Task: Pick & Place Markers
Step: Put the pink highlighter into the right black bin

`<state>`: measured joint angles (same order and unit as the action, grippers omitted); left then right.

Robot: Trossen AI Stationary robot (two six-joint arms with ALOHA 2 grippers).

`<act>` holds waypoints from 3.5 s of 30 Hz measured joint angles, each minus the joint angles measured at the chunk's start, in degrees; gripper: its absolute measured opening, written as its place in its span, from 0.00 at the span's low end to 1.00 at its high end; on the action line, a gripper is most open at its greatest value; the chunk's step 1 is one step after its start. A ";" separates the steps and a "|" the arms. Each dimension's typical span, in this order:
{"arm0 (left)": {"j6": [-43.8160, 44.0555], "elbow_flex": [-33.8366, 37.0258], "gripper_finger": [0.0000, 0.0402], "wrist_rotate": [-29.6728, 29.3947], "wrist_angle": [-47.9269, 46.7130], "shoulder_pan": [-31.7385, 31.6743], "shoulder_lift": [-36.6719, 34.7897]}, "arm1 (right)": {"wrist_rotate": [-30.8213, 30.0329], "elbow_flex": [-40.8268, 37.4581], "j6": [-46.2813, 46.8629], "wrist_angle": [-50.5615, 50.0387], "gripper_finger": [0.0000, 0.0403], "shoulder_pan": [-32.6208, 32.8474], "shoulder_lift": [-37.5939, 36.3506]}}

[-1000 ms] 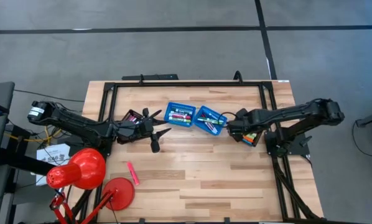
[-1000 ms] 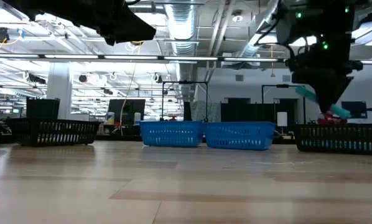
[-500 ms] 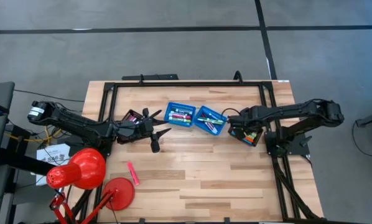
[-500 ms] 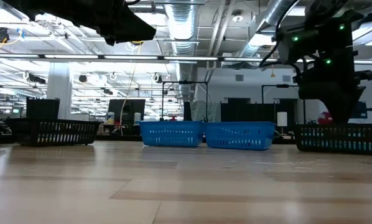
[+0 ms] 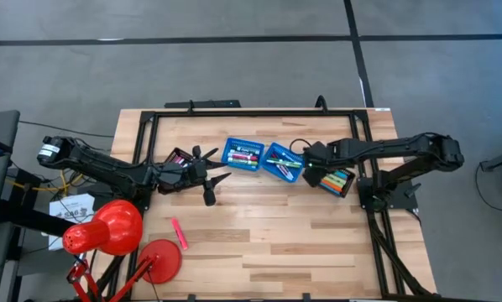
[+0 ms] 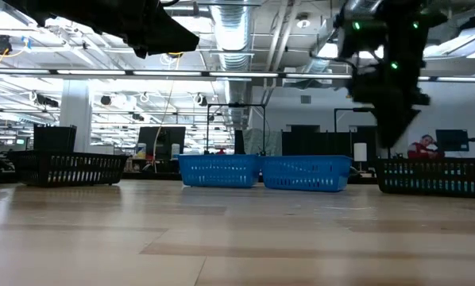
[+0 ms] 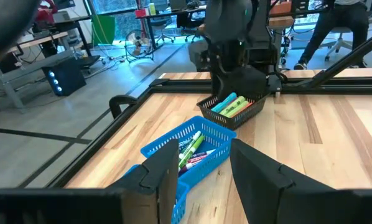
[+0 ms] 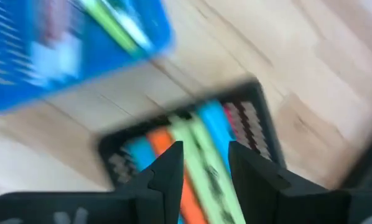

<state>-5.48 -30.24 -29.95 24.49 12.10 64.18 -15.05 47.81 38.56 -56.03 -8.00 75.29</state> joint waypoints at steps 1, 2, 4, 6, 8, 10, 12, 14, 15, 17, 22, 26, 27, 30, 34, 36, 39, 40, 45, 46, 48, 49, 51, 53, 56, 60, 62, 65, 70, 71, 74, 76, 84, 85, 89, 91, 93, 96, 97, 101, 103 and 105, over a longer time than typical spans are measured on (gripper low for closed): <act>0.00 0.00 0.35 0.00 0.00 0.00 0.00 | -0.12 0.78 -1.02 1.34 0.29 0.34 0.00; 0.00 0.00 0.35 0.01 0.00 0.00 0.00 | -0.23 1.42 -2.17 3.15 0.29 0.72 0.00; 0.02 0.00 0.35 1.09 -0.18 0.00 0.00 | -0.33 1.93 -5.11 8.16 0.29 1.56 0.00; 0.02 0.00 0.35 4.29 -1.41 0.00 -0.02 | -0.10 1.95 -8.71 14.32 0.29 2.27 0.00; 0.05 0.00 0.35 9.20 -4.32 0.00 -0.02 | 0.10 1.95 -11.74 19.90 0.29 2.89 0.00; 0.76 0.00 0.35 15.18 -8.84 0.00 -0.02 | 0.13 1.95 -14.44 24.49 0.29 3.76 0.00; 1.82 0.00 0.35 21.34 -14.87 0.05 -0.02 | 0.13 1.95 -16.96 27.68 0.29 4.55 0.00; 2.85 0.02 0.35 26.26 -21.59 0.50 -0.02 | 0.13 1.95 -19.19 29.28 0.29 5.34 0.00; 3.83 0.02 0.35 27.64 -24.71 0.89 -0.02 | 0.16 1.95 -19.95 29.62 0.29 5.67 0.00; 6.03 0.02 0.35 29.43 -30.80 1.76 -0.02 | 0.16 1.95 -20.58 29.57 0.29 6.30 0.00; 9.95 0.02 0.35 32.48 -44.10 5.47 -0.02 | 0.17 1.95 -20.62 29.53 0.29 7.28 0.00; 13.62 0.02 0.35 37.70 -47.78 9.78 -0.02 | 0.22 1.95 -20.63 29.55 0.29 7.21 0.00; 14.20 0.02 0.35 38.28 -47.80 11.08 -0.02 | 0.22 1.95 -20.60 29.53 0.29 7.18 0.00; 14.67 0.02 0.35 38.11 -48.36 15.02 -0.01 | 0.20 1.95 -20.60 29.53 0.29 7.16 0.00; 14.78 0.02 0.35 34.50 -51.52 20.02 0.65 | 0.22 1.95 -20.60 29.53 0.29 7.18 0.00; 14.83 0.02 0.35 33.14 -52.57 21.96 1.32 | 0.21 1.95 -20.60 29.54 0.29 7.24 0.00; 15.37 0.02 0.35 32.72 -52.80 23.89 2.71 | 0.21 1.95 -20.60 29.53 0.29 7.24 0.00; 15.70 0.02 0.35 32.71 -52.81 24.22 3.38 | 0.19 1.95 -20.60 29.53 0.29 7.24 0.00; 16.87 0.02 0.35 31.26 -52.78 25.14 8.20 | 0.21 1.95 -20.60 29.55 0.29 7.24 0.00; 16.84 0.02 0.35 31.27 -52.76 25.14 9.34 | 0.21 1.95 -20.60 29.55 0.29 7.24 0.00; 16.72 0.02 0.35 30.89 -52.75 25.14 11.68 | 0.22 1.95 -20.60 29.54 0.29 7.24 0.00; 16.71 -0.14 0.35 30.71 -52.53 25.14 12.64 | 0.22 1.95 -20.60 29.55 0.29 7.24 0.00; 16.72 -0.28 0.35 29.89 -52.47 25.14 14.30 | 0.22 1.95 -20.59 29.55 0.29 7.24 0.00; 16.72 -0.35 0.33 28.37 -52.72 25.20 15.13 | 0.22 1.95 -20.58 29.55 0.29 7.24 0.00; 16.75 -0.19 0.24 25.54 -52.02 25.26 14.55 | 0.21 1.95 -20.59 29.57 0.29 7.24 0.00; 16.92 0.24 0.15 19.04 -49.39 24.47 12.31 | 0.19 1.95 -20.58 29.79 0.29 7.24 0.00; 16.93 0.30 0.15 11.93 -45.24 24.02 10.23 | 0.13 1.95 -20.58 30.15 0.29 7.20 0.00; 15.29 0.09 0.15 -0.13 -37.93 23.07 6.32 | 0.11 1.95 -20.58 32.29 0.29 6.71 0.00; 7.98 0.09 0.18 -12.67 -26.14 18.16 0.92 | 0.09 1.95 -21.29 39.92 0.29 5.16 0.02; 6.95 0.09 0.18 -13.01 -24.23 16.71 0.30 | 0.09 1.95 -22.39 41.68 0.29 4.74 0.00; 4.98 0.09 0.18 -12.01 -17.54 12.46 -0.48 | 0.11 1.95 -28.13 48.22 0.29 3.58 0.02; 3.84 0.09 0.17 -10.57 -14.08 9.99 -0.37 | 0.17 1.95 -32.30 52.36 0.29 3.26 0.02; -1.79 0.09 0.18 0.58 -2.69 1.63 0.09 | 12.85 1.86 -42.77 66.13 0.29 6.40 2.56; -1.75 0.09 0.18 1.84 -1.81 1.07 0.09 | 13.77 1.85 -44.69 69.51 0.29 7.03 3.88; -1.62 0.07 0.18 5.05 -1.31 -0.35 0.09 | 13.79 1.93 -51.42 83.18 0.29 9.36 10.26; -1.60 0.07 0.18 5.18 -1.31 -0.30 0.08 | 13.67 1.93 -53.50 89.27 0.29 10.10 13.20; -1.60 0.07 0.18 5.51 -1.34 -0.08 0.09 | 13.61 1.93 -54.38 95.57 0.29 10.61 16.07; -1.58 0.07 0.18 5.64 -1.37 0.10 0.09 | 13.61 1.93 -54.64 102.11 0.29 10.63 19.52; -1.57 0.07 0.18 6.09 -1.41 0.09 0.09 | 13.59 1.93 -54.66 103.63 0.29 10.63 20.34; -1.57 0.07 0.18 6.25 -1.44 0.09 0.09 | 13.60 1.97 -54.64 107.61 0.29 10.59 22.74; -1.55 0.07 0.18 6.25 -1.21 0.09 0.49 | 13.68 2.52 -54.63 108.40 0.29 10.54 23.52; -1.56 0.07 0.18 6.29 -1.16 0.09 1.19 | 13.73 3.34 -54.59 108.46 0.29 10.52 23.52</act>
<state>-7.04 -30.17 -23.67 23.33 12.19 65.37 -1.32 51.15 -16.03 52.43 2.52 98.80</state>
